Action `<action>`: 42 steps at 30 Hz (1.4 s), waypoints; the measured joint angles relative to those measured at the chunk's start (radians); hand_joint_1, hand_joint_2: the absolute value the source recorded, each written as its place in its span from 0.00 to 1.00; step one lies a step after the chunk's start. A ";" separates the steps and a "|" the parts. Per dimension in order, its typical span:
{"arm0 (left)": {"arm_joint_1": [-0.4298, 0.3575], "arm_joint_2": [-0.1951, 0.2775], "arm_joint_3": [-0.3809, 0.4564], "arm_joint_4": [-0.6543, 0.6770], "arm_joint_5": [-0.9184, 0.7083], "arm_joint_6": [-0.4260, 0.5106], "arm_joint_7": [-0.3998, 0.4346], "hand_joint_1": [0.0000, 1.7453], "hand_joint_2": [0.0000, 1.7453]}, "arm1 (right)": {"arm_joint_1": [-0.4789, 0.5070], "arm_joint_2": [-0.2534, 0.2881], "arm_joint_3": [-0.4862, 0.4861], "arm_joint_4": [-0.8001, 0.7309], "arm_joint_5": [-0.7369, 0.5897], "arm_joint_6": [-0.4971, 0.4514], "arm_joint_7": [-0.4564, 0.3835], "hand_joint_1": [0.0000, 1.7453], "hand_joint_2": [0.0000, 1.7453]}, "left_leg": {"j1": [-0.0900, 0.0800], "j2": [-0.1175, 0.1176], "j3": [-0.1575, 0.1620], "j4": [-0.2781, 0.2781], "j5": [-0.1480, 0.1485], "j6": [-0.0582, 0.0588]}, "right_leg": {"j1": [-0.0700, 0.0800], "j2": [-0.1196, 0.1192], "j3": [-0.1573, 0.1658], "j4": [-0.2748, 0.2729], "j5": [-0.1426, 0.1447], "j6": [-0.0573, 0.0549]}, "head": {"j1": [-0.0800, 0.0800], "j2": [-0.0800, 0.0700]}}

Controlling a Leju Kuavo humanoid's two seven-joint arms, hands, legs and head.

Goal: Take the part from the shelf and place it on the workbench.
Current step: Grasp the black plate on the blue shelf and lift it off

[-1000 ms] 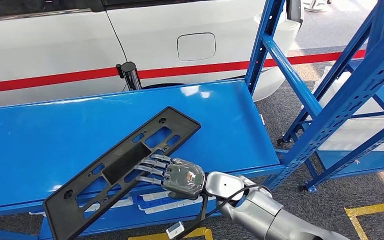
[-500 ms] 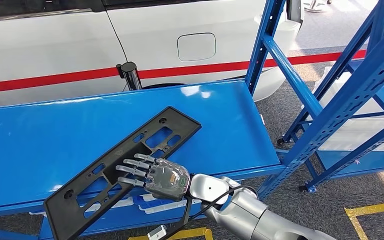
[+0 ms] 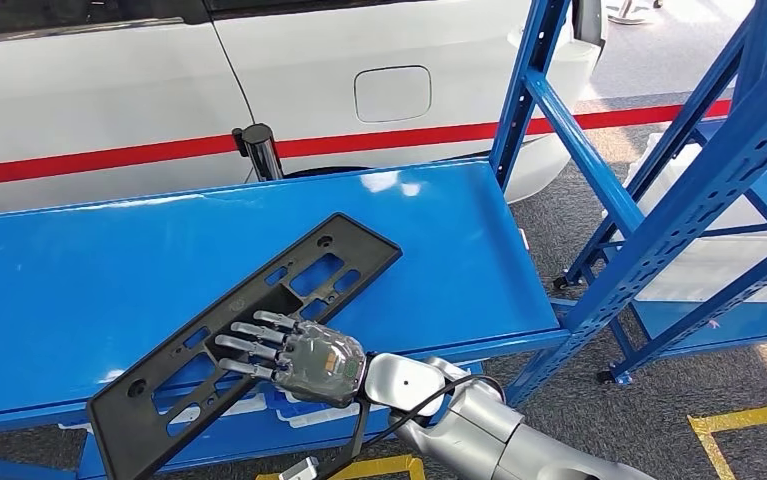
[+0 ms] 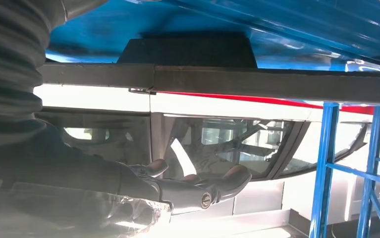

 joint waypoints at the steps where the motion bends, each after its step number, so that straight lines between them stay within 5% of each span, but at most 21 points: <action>1: 0.000 0.000 0.000 0.000 -0.002 0.000 0.000 0.00 0.00 | 0.001 0.000 0.000 0.000 0.002 0.002 0.001 0.00 1.00 | 0.000 0.000 0.000 0.000 0.000 0.000 | 0.000 0.000 0.000 0.000 0.000 0.000 | 0.000 0.000; 9: 0.000 0.000 0.000 0.000 -0.007 0.000 0.002 0.00 0.00 | 0.008 0.000 -0.001 0.000 0.006 0.007 0.002 0.00 1.00 | 0.000 0.000 0.000 0.000 0.000 0.000 | 0.000 0.000 0.000 0.000 0.000 0.000 | 0.000 0.000; 13: 0.000 0.000 0.002 0.000 -0.007 0.000 0.003 0.00 0.00 | 0.010 0.000 -0.006 -0.002 0.009 0.017 0.002 0.93 1.00 | 0.000 0.000 0.000 0.000 0.000 0.000 | 0.000 0.000 0.000 0.000 0.000 0.000 | 0.000 0.000; 14: 0.000 0.000 0.002 0.000 -0.008 0.000 0.004 0.00 0.00 | 0.010 0.000 -0.008 -0.002 0.010 0.019 0.002 0.95 1.00 | 0.000 0.000 0.000 0.000 0.000 0.000 | 0.000 0.000 0.000 0.000 0.000 0.000 | 0.000 0.000; 42: 0.000 -0.001 0.004 0.000 -0.014 0.000 0.004 0.00 0.00 | 0.008 -0.003 -0.026 -0.027 0.016 0.063 -0.004 0.95 1.00 | 0.000 0.000 0.000 0.000 0.000 0.000 | 0.000 0.000 0.000 0.000 0.000 0.000 | 0.000 0.000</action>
